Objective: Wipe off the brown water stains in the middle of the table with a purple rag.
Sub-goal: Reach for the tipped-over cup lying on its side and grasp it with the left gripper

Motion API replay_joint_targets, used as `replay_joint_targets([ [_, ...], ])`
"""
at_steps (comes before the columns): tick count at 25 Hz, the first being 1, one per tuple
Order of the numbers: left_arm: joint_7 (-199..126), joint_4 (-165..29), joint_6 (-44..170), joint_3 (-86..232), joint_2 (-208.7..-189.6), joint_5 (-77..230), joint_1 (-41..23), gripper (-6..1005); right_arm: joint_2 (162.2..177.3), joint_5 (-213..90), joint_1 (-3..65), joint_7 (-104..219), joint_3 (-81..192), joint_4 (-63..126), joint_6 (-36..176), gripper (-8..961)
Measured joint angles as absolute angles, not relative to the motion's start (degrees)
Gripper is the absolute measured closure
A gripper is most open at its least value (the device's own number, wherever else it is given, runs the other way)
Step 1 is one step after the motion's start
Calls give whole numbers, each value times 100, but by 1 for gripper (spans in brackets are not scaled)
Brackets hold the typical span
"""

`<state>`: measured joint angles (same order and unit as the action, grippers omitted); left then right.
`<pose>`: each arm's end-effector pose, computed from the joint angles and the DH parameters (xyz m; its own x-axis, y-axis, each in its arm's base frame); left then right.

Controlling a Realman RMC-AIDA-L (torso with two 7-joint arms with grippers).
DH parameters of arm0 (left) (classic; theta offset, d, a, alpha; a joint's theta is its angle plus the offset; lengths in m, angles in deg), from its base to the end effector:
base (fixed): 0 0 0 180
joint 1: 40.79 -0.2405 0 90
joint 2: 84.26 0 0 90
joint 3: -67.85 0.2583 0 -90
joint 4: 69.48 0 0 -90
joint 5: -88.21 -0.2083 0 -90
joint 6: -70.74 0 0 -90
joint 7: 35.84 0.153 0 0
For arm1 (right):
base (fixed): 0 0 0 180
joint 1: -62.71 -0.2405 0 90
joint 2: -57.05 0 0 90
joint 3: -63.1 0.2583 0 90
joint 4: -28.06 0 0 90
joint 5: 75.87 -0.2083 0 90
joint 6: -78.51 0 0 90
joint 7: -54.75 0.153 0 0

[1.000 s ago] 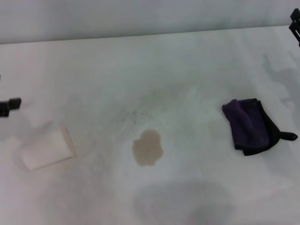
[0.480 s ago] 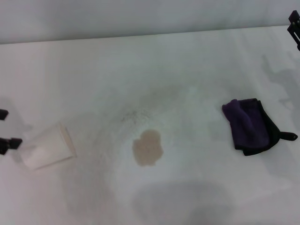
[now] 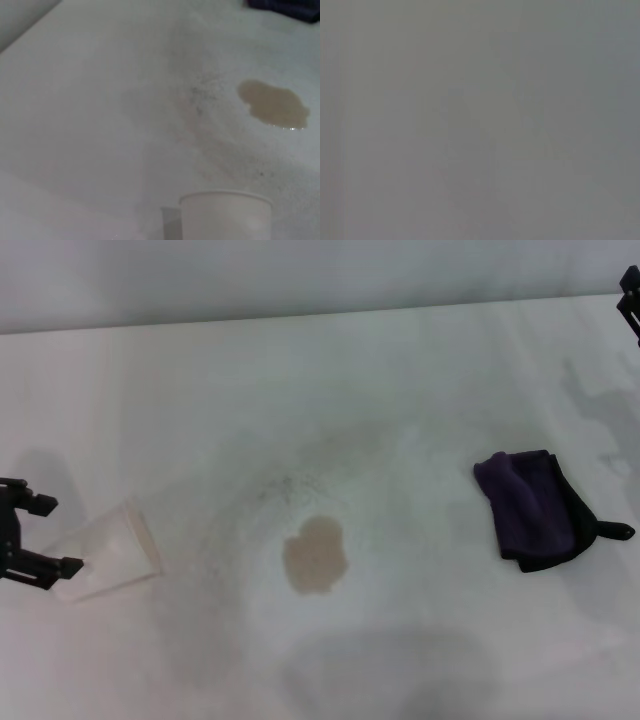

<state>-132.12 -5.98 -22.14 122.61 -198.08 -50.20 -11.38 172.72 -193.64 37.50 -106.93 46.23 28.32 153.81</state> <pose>-0.2753 0.3429 0.0508 0.9325 0.3352 -0.1348 0.2929 -0.9199 -0.2608 0.3612 0.3310 0.0479 0.6879 0.1294 -0.7142 -0.7146 -0.0519 -0.6976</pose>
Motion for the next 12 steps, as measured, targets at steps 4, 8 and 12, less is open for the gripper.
replay_joint_targets([
  [4, -13025, -848, -1968, 12268, -19891, -5136, -1032, 112, 17271, -19364, 3782, -10691, 4624, 2833, 15383, 124],
  [8, -12780, -1078, -1706, 12313, -19990, -5165, -960, 117, 17271, -19364, 3792, -10690, 4627, 2840, 15385, 123],
  [12, -12650, -1407, -1415, 12539, -20041, -5171, -863, 127, 17271, -19364, 3793, -10688, 4625, 2855, 15392, 123],
])
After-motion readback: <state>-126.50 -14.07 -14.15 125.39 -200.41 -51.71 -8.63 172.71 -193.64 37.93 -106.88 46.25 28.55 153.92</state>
